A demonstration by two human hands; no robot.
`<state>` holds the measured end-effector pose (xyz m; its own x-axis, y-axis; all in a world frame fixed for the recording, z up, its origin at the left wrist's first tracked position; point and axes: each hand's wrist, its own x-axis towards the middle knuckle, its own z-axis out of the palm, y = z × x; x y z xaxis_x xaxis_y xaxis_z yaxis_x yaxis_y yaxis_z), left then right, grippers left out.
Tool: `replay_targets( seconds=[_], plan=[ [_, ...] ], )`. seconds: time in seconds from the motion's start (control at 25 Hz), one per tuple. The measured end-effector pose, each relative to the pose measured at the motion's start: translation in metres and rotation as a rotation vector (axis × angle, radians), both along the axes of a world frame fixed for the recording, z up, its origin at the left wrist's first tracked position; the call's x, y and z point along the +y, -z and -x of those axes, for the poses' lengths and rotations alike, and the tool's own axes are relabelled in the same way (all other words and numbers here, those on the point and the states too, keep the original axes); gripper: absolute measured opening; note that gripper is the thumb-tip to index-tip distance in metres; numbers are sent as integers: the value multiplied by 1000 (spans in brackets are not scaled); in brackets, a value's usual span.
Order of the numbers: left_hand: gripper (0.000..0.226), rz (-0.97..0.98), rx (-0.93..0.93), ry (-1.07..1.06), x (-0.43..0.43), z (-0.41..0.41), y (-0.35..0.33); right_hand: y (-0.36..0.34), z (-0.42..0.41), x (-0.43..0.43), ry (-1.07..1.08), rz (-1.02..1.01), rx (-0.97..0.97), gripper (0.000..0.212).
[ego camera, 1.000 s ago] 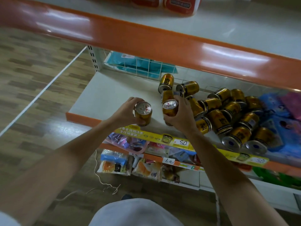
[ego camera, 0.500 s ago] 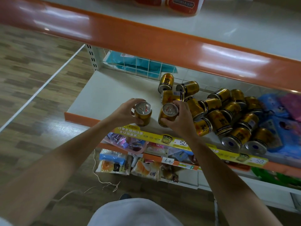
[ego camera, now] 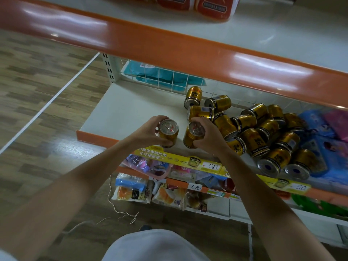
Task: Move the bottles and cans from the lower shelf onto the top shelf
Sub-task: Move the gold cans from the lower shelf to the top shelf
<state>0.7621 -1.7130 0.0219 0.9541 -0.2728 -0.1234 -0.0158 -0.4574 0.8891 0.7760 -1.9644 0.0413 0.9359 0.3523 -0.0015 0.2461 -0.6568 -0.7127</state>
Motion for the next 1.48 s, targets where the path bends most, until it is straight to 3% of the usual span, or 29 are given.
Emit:
replay_targets(
  seconds=[0.4,0.64,0.84,0.96,1.12,1.36,1.48],
  plan=[
    [68,6,-27,-21,0,3,-1,8,8,27,364,105,-153,70],
    [67,31,-27,-23,-1,5,-1,7,-1,4,72,144,0,90],
    [66,25,-27,-4,0,3,-3,4,-1,4,146,72,-49,65],
    [65,21,-18,-1,1,3,-5,6,10,18,326,127,-119,64],
    [66,31,-10,-7,0,6,-5,6,19,30,386,156,-116,69],
    [71,72,12,-23,-1,10,0,1,12,24,164,76,28,85],
    [72,86,31,-31,-1,10,-1,2,10,26,133,9,43,79]
  ],
)
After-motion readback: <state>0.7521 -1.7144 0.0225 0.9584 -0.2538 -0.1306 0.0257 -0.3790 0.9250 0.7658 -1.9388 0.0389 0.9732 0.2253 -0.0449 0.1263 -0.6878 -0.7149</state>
